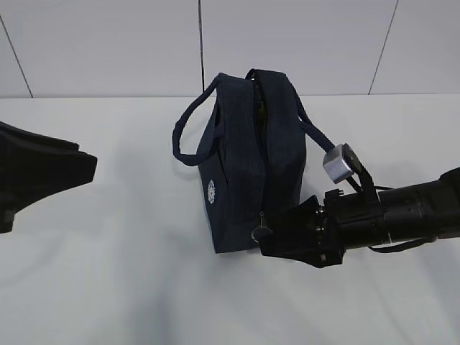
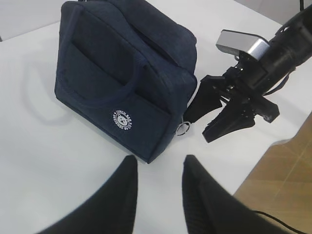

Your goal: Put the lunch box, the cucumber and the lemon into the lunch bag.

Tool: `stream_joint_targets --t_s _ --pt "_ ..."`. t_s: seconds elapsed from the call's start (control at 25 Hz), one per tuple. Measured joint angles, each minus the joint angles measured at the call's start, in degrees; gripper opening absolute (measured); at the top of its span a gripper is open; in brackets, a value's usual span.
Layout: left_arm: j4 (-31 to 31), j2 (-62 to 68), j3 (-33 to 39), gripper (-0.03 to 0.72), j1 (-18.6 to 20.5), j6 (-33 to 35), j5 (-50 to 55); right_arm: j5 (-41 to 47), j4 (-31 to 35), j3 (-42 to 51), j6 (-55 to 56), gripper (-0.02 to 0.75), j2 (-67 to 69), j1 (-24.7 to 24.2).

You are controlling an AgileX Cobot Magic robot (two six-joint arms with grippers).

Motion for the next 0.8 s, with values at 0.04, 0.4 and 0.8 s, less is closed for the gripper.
stream_joint_targets --t_s 0.04,0.4,0.8 --pt "0.0 0.0 0.0 0.225 0.0 0.0 -0.1 -0.3 0.5 0.0 0.0 0.48 0.0 0.0" --pt "-0.1 0.0 0.0 0.225 0.0 0.0 -2.6 -0.6 -2.1 0.0 1.4 0.48 0.1 0.0" --pt "-0.1 0.0 0.0 0.225 0.0 0.0 -2.9 -2.5 -0.9 0.0 3.0 0.48 0.2 0.6"
